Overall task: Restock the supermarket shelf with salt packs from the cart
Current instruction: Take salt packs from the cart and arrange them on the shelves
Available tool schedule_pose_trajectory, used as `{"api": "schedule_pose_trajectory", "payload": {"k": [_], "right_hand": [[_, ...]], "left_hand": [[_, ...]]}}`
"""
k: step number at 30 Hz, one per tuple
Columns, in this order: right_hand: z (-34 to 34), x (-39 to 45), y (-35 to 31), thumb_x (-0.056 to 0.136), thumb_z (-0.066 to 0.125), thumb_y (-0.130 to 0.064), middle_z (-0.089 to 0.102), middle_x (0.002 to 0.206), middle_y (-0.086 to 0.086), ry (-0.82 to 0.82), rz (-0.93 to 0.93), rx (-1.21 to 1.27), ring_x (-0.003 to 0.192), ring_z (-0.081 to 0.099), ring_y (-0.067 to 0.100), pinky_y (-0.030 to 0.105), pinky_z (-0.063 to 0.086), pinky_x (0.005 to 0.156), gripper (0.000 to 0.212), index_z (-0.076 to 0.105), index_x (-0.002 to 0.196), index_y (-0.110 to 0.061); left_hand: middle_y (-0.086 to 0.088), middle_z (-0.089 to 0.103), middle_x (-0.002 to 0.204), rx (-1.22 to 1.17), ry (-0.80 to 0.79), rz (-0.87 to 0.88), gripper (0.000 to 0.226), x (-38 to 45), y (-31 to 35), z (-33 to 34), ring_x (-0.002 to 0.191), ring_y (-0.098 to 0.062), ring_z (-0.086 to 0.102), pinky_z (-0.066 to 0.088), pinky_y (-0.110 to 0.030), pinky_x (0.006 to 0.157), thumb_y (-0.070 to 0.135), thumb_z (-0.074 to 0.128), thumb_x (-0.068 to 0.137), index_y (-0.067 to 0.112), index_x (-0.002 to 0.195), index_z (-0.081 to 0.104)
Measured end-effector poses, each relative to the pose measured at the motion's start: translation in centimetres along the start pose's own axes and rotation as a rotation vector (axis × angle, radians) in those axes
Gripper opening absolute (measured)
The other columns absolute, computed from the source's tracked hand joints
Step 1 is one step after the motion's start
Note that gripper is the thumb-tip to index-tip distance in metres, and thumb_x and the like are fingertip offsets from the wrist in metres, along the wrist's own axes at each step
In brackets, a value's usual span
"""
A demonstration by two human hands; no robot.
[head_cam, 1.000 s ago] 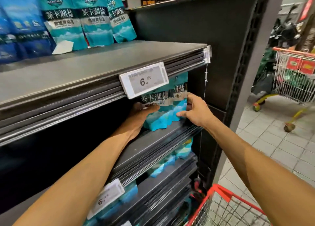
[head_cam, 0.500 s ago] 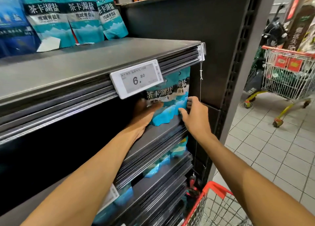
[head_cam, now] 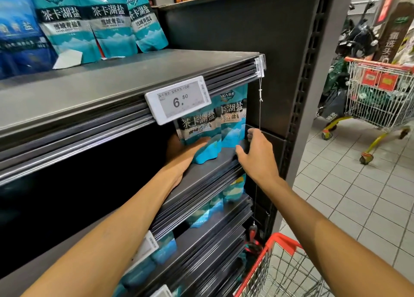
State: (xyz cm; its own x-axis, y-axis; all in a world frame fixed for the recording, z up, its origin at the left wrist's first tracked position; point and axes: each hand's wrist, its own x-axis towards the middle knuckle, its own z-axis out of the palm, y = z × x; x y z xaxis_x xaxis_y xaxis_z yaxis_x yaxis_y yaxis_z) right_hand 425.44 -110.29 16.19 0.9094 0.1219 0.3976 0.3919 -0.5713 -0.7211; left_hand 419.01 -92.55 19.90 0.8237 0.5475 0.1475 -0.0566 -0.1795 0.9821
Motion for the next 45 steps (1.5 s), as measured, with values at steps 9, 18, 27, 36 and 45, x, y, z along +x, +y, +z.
{"api": "schedule_pose_trajectory", "payload": {"k": [9, 18, 27, 36, 45], "right_hand": [[-6.5, -9.0, 0.8, 0.090, 0.069, -0.016, 0.064, 0.106, -0.017, 0.003, -0.116, 0.202, 0.095, 0.062, -0.003, 0.013, 0.052, 0.083, 0.031, 0.058, 0.117, -0.024], [-15.9, -29.2, 6.9, 0.094, 0.064, -0.025, 0.070, 0.095, -0.010, 0.170, 0.324, 0.262, 0.074, 0.073, 0.011, 0.027, 0.059, 0.061, 0.016, 0.063, 0.106, -0.035], [-19.8, -46.2, 21.0, 0.097, 0.059, -0.011, 0.067, 0.080, -0.003, 0.341, 0.897, 0.089, 0.076, 0.067, 0.025, 0.045, 0.054, 0.070, 0.018, 0.059, 0.090, -0.027], [-14.3, -51.7, 38.2, 0.098, 0.058, -0.021, 0.056, 0.077, 0.003, -0.006, 1.345, -0.008, 0.078, 0.057, 0.028, 0.031, 0.044, 0.064, 0.016, 0.050, 0.093, -0.008], [-6.1, -48.6, 52.0, 0.092, 0.057, -0.054, 0.057, 0.093, 0.014, -0.181, 1.474, -0.117, 0.090, 0.057, 0.032, 0.041, 0.047, 0.077, 0.055, 0.052, 0.101, 0.000]], "left_hand": [[0.012, 0.052, 0.094, 0.157, 0.364, 0.160, 0.042, -8.4, 0.7, -3.4, 0.082, 0.006, 0.053, 0.039, -0.018, 0.076, 0.040, 0.072, 0.085, 0.020, 0.113, 0.048], [0.002, 0.057, 0.083, -0.069, -0.226, 0.179, 0.011, -26.7, -3.5, -0.9, 0.077, -0.018, 0.056, 0.047, -0.021, 0.070, 0.010, 0.058, 0.094, 0.021, 0.094, 0.053], [-0.025, 0.053, 0.101, 0.168, -0.972, -0.476, 0.011, -37.9, -14.6, 12.2, 0.075, -0.023, 0.053, 0.040, -0.011, 0.046, -0.008, 0.046, 0.098, 0.002, 0.102, 0.044], [0.000, 0.051, 0.075, 0.811, -1.102, -0.586, 0.014, -40.4, -33.6, 25.4, 0.058, -0.010, 0.044, 0.032, -0.018, 0.045, 0.021, 0.041, 0.100, 0.017, 0.088, 0.046], [-0.028, 0.060, 0.106, 1.100, -1.230, -0.491, 0.058, -39.9, -51.4, 35.7, 0.097, -0.038, 0.060, 0.051, -0.043, 0.085, 0.031, 0.051, 0.100, -0.013, 0.135, 0.041]]}}
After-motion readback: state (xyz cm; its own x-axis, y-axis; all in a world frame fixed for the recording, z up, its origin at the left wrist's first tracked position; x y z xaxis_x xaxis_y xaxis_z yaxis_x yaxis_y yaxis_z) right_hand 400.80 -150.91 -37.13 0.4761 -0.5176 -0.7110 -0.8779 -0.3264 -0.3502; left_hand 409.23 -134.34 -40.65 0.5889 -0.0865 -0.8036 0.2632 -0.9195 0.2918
